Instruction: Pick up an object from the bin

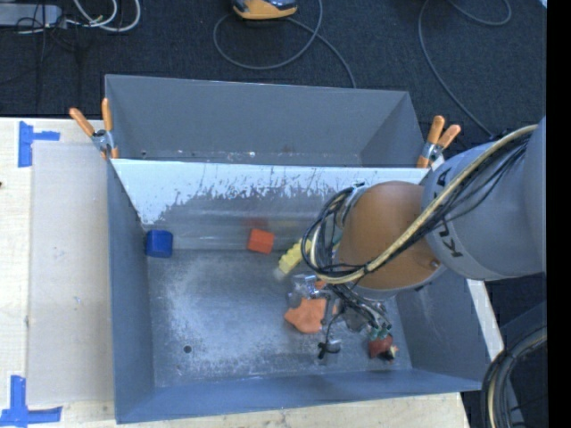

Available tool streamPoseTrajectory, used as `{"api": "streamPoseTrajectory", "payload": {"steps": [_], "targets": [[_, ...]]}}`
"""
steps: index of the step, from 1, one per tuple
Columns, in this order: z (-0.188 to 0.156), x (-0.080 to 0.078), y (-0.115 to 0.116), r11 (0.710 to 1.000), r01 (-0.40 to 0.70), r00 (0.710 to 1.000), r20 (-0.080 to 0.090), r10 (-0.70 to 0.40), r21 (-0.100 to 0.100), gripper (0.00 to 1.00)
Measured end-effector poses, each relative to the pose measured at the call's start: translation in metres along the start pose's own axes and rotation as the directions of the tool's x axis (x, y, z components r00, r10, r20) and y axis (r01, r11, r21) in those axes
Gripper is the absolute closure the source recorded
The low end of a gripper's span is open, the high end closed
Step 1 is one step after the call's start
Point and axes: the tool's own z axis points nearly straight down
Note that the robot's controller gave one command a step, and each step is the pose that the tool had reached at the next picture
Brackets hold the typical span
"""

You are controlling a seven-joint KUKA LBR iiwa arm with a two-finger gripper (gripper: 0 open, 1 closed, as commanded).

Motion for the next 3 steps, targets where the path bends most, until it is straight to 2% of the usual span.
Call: {"api": "streamPoseTrajectory", "payload": {"steps": [1, 3], "targets": [[0.0143, 0.0270, 0.0693, 0.991, 0.132, 0.991, -0.003, -0.132, -0.001, 1.00], [0.0123, 0.0274, 0.0687, 0.992, 0.130, 0.992, -0.004, -0.130, 0.000, 1.00]]}}
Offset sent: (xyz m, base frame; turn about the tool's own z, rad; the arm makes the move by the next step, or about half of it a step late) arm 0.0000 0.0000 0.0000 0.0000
